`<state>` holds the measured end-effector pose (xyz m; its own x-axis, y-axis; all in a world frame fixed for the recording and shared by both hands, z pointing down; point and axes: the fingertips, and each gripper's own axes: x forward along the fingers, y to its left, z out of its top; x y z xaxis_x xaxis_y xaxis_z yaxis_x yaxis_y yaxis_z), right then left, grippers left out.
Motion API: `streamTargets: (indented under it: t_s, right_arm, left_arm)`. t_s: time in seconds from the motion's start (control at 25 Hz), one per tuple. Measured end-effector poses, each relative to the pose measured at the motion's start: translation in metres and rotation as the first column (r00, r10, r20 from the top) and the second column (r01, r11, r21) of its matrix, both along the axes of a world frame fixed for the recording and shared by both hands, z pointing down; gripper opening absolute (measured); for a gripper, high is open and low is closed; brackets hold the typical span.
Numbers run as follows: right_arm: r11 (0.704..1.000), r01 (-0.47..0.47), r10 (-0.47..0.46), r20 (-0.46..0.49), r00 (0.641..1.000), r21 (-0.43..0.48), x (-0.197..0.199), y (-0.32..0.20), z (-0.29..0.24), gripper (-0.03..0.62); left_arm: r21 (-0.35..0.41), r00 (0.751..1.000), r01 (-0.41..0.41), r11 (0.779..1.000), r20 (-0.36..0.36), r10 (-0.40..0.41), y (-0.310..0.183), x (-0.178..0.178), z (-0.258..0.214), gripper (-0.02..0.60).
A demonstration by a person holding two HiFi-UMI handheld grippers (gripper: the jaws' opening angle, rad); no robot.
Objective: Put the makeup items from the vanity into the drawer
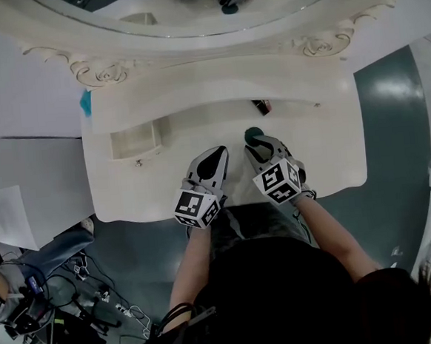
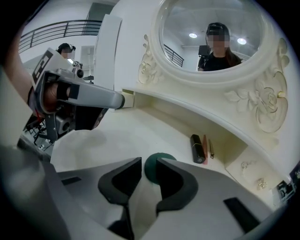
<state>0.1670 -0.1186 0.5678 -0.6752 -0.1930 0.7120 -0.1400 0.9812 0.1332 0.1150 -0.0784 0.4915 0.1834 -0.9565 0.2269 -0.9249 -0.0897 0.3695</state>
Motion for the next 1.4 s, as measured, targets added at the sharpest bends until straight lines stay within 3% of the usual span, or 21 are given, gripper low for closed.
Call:
streamTargets:
  t_s: [0.12,0.16,0.48,0.96,1.4]
  right_arm:
    - [1.000,-0.021,0.021,0.001,1.000,-0.008,0.000,-0.002,0.001,0.097]
    - [0.999,-0.032,0.032,-0.002,1.000,-0.004,0.000,-0.004,0.001,0.055]
    - [0.998,-0.065,0.065,0.011,0.998,-0.003,-0.007,-0.001,-0.010,0.035]
    - [1.000,0.002,-0.002,0.150,0.989,-0.001,-0.094,0.050,-0.062,0.037]
    - [0.994,0.092,-0.073,0.262,0.962,-0.059,-0.180,0.102,-0.098,0.037]
  left_arm:
    - [-0.007,1.000,-0.008,1.000,-0.015,0.008,-0.001,-0.001,0.004,0.014]
    - [-0.008,1.000,-0.016,1.000,-0.020,0.016,-0.001,0.000,0.004,0.013]
    - [-0.003,0.997,-0.072,0.997,-0.021,0.072,0.005,-0.011,-0.002,0.014]
    - [0.009,0.998,-0.064,0.998,-0.020,0.064,0.041,-0.064,-0.010,0.013]
    - [0.024,1.000,0.014,1.000,-0.006,-0.014,0.087,-0.132,-0.022,0.012]
